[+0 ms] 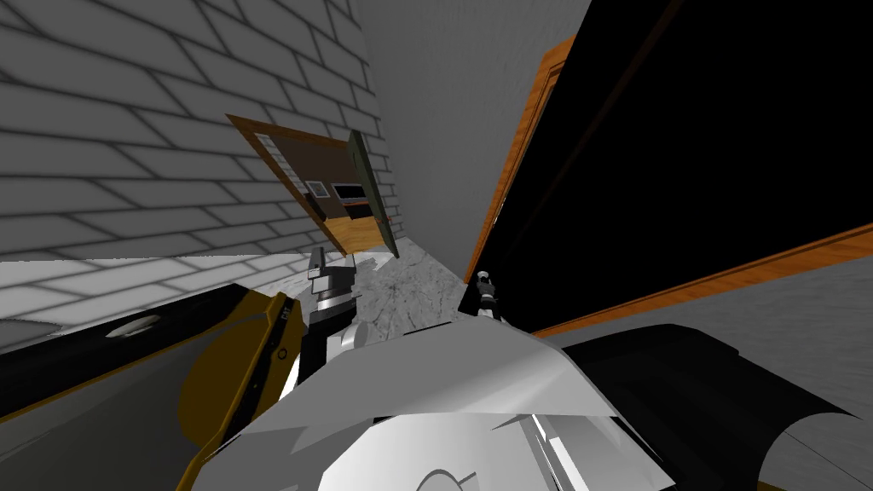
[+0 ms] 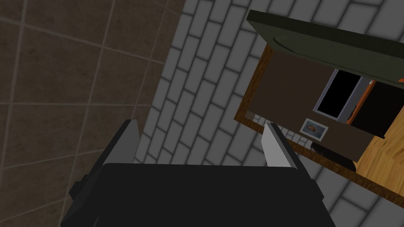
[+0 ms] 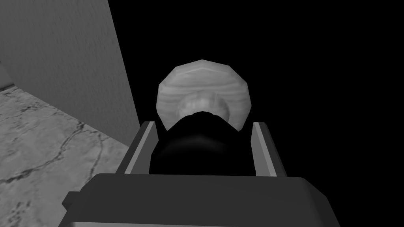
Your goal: Pull the door open
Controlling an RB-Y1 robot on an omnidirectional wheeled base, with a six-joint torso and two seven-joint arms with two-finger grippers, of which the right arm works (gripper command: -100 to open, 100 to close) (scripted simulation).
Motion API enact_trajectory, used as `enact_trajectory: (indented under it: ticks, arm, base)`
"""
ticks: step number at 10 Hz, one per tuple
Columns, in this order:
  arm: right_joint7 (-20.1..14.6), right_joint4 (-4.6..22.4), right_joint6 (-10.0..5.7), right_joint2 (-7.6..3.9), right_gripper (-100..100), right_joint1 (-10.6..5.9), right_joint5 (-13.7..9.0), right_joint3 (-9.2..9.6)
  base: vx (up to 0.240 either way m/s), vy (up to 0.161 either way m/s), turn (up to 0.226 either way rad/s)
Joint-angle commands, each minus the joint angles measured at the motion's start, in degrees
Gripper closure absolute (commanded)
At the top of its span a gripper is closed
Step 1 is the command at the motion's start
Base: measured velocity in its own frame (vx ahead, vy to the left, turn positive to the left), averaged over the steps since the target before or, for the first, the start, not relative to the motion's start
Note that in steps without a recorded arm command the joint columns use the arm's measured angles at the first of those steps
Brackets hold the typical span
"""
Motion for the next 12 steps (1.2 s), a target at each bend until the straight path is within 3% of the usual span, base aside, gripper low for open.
enact_trajectory:
  ticks: [1,9,11,12]
  arm:
    - [-0.7,-0.3,0.01,-0.36,100,0.24,0.5,0.92]
    - [-4.8,-1.9,0.07,-2.41,100,1.6,3.3,6.11]
    - [-5.6,-2.2,0.08,-2.81,100,1.87,3.8,7.13]
    - [-5.4,-1.6,-0.19,-2.75,100,1.41,3.7,6.77]
  base:
    - [-0.108,0.001,0.065]
    - [-0.198,-0.017,0.074]
    - [-0.182,-0.007,0.048]
    - [-0.087,-0.01,0.023]
